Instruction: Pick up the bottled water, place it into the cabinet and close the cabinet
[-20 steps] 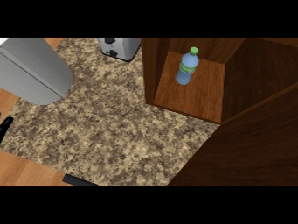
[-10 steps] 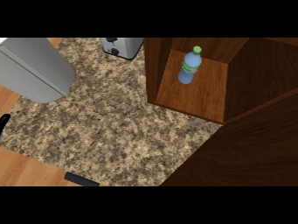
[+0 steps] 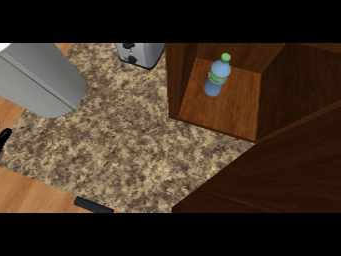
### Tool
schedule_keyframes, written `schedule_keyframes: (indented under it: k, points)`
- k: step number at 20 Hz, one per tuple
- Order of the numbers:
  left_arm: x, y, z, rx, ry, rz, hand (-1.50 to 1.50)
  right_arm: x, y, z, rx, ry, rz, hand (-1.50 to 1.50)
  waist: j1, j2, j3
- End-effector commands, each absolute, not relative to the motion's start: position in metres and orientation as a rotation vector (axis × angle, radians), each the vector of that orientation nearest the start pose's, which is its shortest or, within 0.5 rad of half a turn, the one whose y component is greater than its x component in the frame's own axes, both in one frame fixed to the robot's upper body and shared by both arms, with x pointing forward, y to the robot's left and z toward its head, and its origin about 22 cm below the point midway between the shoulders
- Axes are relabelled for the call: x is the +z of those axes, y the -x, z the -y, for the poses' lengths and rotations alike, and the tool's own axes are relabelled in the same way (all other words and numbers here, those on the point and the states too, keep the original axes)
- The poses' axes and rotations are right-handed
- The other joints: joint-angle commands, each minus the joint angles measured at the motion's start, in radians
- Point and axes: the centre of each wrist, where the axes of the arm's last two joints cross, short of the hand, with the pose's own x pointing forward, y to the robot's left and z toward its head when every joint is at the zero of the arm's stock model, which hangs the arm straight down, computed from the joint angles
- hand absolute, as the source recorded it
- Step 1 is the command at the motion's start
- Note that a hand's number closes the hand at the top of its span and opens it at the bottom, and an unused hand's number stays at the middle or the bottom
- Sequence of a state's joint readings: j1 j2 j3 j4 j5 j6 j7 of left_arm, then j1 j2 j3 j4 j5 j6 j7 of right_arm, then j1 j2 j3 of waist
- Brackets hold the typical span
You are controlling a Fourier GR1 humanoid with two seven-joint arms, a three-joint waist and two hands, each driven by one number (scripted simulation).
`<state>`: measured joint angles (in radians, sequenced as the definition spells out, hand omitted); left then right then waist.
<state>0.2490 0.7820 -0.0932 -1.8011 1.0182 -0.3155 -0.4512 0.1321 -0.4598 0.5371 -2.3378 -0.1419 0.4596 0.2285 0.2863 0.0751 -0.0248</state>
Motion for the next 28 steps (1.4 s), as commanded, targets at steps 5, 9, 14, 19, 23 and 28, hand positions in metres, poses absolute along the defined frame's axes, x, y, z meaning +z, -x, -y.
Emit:
schedule_keyframes:
  k: [5, 9, 14, 19, 23, 28]
  points:
    - [0.072, -0.187, -0.362, 0.032, 0.586, 1.863, -1.5, 0.13, -0.188, 0.163, 1.006, -0.518, 1.543, 1.5, -0.009, -0.009, 0.004]
    - [0.072, -0.187, -0.36, 0.04, 0.595, 1.863, -1.5, 0.133, -0.222, 0.153, 0.973, -0.485, 1.527, 1.5, 0.005, -0.01, 0.009]
    - [0.069, -0.185, -0.364, 0.06, 0.584, 1.846, -1.5, 0.153, -0.262, 0.127, 0.806, -0.398, 1.594, 1.5, -0.028, -0.029, 0.013]
    - [0.067, -0.184, -0.368, 0.088, 0.567, 1.864, -1.5, 0.167, -0.304, 0.098, 0.616, -0.298, 1.607, 1.5, -0.042, -0.033, 0.017]
    - [0.066, -0.184, -0.373, 0.082, 0.557, 1.858, -1.5, 0.187, -0.336, 0.076, 0.538, -0.248, 1.621, 1.5, -0.059, -0.03, 0.018]
    - [0.063, -0.183, -0.374, 0.108, 0.544, 1.872, -1.5, 0.198, -0.357, 0.072, 0.377, -0.227, 1.617, -1.5, -0.085, -0.029, 0.02]
